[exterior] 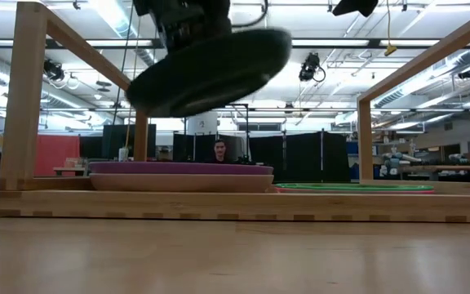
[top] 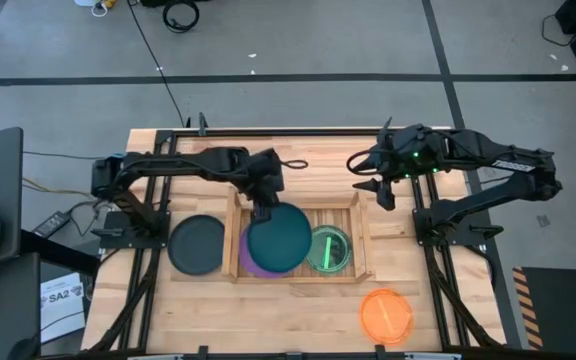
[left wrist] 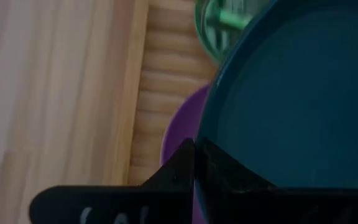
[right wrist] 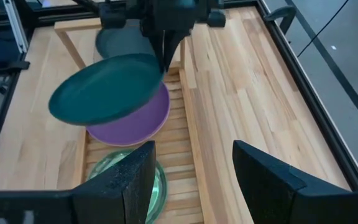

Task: Place and stack plates onto a shelf
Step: Stack the dark green plate on top of the violet plate on the shelf

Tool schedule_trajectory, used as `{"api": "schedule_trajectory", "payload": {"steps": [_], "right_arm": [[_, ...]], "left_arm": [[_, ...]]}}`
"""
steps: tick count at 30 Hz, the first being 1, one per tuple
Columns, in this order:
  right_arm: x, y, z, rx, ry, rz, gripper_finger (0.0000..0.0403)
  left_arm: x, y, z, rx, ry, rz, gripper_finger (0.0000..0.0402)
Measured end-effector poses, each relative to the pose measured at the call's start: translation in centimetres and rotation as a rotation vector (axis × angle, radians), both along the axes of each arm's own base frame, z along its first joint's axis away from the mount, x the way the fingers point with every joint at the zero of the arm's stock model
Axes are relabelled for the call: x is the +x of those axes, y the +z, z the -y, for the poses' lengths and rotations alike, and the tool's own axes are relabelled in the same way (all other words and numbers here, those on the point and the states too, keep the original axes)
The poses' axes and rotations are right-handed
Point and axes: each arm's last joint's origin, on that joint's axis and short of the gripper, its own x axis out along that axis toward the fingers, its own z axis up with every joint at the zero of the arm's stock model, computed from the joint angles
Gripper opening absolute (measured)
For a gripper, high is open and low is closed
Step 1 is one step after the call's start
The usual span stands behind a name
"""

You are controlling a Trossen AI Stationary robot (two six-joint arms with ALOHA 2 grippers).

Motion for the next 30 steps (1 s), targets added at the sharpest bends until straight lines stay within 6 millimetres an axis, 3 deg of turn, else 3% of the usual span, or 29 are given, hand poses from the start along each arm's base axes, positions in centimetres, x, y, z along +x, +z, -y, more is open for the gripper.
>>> {"api": "schedule_trajectory", "payload": {"steps": [12,30], "right_arm": [[0.2,-0.2,0.0,0.0,0.0,-0.011,0.0219],[0.2,-0.3,0.0,0.002,0.0,-0.026,0.0219]], "left_arm": [[1.2,-3.9,0.1,-0.02,-0.025,-0.163,0.0016],[1.4,-6.1,-0.1,0.005,-0.006,-0.279,0.0028]]}}
